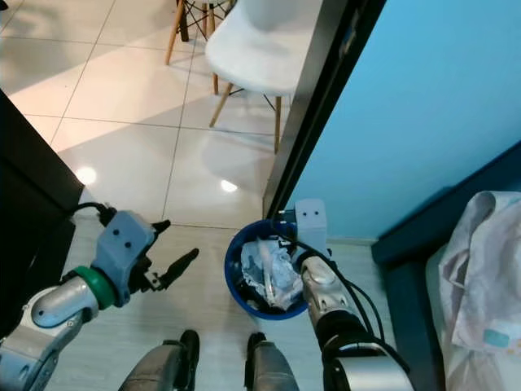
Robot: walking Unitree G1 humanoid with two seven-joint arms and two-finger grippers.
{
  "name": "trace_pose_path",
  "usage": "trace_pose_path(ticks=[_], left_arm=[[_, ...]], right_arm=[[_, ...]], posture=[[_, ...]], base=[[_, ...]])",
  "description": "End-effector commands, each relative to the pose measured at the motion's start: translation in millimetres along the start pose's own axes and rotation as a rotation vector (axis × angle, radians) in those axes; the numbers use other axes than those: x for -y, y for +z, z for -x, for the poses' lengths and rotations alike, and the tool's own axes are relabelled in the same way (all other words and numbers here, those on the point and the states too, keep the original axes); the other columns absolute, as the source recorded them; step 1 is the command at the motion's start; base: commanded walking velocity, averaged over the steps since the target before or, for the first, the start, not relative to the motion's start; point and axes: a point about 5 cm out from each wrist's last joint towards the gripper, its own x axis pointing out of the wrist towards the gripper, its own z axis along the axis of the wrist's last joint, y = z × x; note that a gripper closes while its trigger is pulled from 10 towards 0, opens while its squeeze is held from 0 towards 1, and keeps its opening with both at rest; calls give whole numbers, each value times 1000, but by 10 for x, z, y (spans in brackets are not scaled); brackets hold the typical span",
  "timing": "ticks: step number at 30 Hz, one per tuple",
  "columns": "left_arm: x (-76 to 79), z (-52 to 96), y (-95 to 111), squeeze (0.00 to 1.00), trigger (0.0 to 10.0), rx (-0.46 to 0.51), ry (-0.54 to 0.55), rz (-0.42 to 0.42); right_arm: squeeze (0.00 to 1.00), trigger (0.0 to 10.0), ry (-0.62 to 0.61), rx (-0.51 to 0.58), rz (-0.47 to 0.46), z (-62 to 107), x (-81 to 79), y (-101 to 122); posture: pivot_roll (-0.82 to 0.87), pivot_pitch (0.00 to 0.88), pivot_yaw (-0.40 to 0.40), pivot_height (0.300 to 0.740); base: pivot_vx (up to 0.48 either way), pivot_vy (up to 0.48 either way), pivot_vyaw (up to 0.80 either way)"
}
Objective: Clean up the room
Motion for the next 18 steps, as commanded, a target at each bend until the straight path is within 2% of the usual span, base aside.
trace_pose_path(ticks=[1, 6, 7, 8, 9, 10, 12, 13, 18], left_arm=[[42, -7, -51, 0, 10000, -28, -15, 26], [29, -44, -65, 0, 10000, -26, 8, 18], [-7, -89, -127, 0, 10000, -41, 60, 4], [-7, -89, -127, 0, 10000, -41, 60, 4], [-69, -155, -205, 0, 10000, -57, 149, 8], [-69, -155, -205, 0, 10000, -57, 149, 8], [-171, -288, -317, 0, 10000, -60, 340, 63], [-194, -327, -340, 0, 10000, -57, 396, 84], [-195, -381, -356, 0, 10000, -46, 461, 85]], right_arm=[[0, 10000, -2, -17, -8, 17, -5, -66], [0, 10000, 13, 33, 0, 16, -41, -8], [0, 10000, 24, 57, -12, 27, -65, 3], [0, 10000, 24, 57, -12, 27, -65, 3], [0, 10000, 43, 92, -28, 47, -102, 18], [0, 10000, 43, 92, -28, 47, -102, 18], [0, 10000, 88, 194, -52, 106, -175, 100], [0, 10000, 104, 232, -55, 130, -196, 138], [0, 10000, 98, 334, -62, 189, -212, 261]], posture=[[-5, 251, 46, 723], [-14, 229, 39, 723], [-31, 191, 29, 723], [-31, 191, 29, 723], [-48, 166, 21, 723], [-48, 166, 21, 723], [-59, 141, 9, 723], [-59, 141, 9, 723], [-74, 118, 10, 723]], base=[[0, 0, 0], [0, 0, 0], [0, 0, 0], [0, 0, 0], [0, 0, 0], [0, 0, 0], [0, 0, 0], [0, 0, 0], [0, 0, 0]])
